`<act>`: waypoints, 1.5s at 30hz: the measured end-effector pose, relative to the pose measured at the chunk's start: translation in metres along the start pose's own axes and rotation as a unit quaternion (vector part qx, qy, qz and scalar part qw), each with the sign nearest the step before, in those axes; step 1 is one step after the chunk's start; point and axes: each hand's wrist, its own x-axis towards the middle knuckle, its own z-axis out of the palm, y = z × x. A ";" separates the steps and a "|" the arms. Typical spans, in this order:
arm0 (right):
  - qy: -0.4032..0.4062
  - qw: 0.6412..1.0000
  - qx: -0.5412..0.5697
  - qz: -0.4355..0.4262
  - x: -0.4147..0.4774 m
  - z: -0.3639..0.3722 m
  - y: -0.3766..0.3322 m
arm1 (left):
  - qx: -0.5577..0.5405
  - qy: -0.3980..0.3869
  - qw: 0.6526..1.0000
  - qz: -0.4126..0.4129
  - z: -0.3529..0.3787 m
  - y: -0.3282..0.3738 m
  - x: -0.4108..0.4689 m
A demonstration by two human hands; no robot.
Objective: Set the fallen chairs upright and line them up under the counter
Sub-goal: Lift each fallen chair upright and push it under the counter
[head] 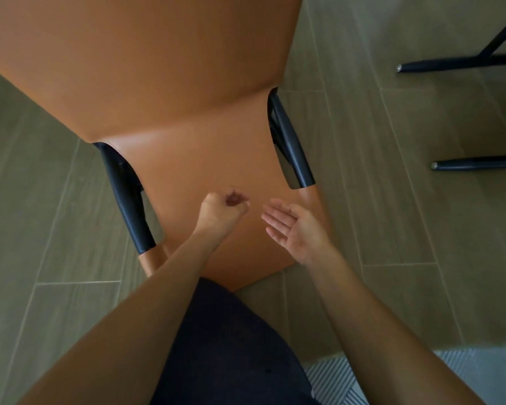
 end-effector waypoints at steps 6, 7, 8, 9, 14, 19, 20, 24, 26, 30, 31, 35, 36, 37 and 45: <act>0.014 1.000 0.008 0.012 0.017 -0.006 0.017 | 0.063 0.003 0.998 0.000 0.022 -0.034 0.007; 0.017 1.000 0.011 0.014 0.019 -0.007 0.020 | 0.081 -0.003 0.997 0.010 0.025 -0.039 0.007; 0.019 1.000 0.016 0.017 0.021 -0.009 0.022 | 0.098 -0.009 0.995 0.020 0.028 -0.043 0.006; 0.021 0.999 0.023 0.021 0.023 -0.012 0.026 | 0.111 -0.013 0.993 0.028 0.031 -0.047 0.006; 0.031 0.997 0.057 0.047 0.034 -0.025 0.044 | 0.182 -0.042 0.981 0.061 0.044 -0.066 -0.001; 0.057 0.995 0.065 0.057 0.042 -0.042 0.061 | 0.281 -0.079 0.950 0.110 0.058 -0.092 -0.013; 0.061 0.995 0.062 0.057 0.044 -0.045 0.065 | 0.315 -0.088 0.938 0.116 0.060 -0.100 -0.016; 0.082 0.992 0.071 0.056 0.046 -0.060 0.085 | 0.460 -0.153 0.867 0.114 0.064 -0.126 -0.024; 0.091 0.990 0.086 0.058 0.046 -0.066 0.095 | 0.466 -0.156 0.867 0.084 0.065 -0.133 -0.026; 0.104 0.988 0.095 0.066 0.046 -0.074 0.107 | 0.475 -0.154 0.863 0.073 0.066 -0.144 -0.032; 0.106 0.987 0.096 0.066 0.046 -0.076 0.109 | 0.487 -0.157 0.856 0.076 0.066 -0.147 -0.034; 0.127 0.984 0.103 0.067 0.046 -0.081 0.117 | 0.565 -0.166 0.802 0.097 0.065 -0.158 -0.039; 0.134 0.983 0.105 0.069 0.046 -0.082 0.118 | 0.579 -0.164 0.792 0.101 0.065 -0.159 -0.039; 0.142 0.981 0.108 0.071 0.046 -0.083 0.120 | 0.593 -0.159 0.783 0.105 0.064 -0.160 -0.039; 0.203 0.970 0.108 0.073 0.051 -0.086 0.136 | 0.625 -0.139 0.763 0.094 0.082 -0.150 -0.048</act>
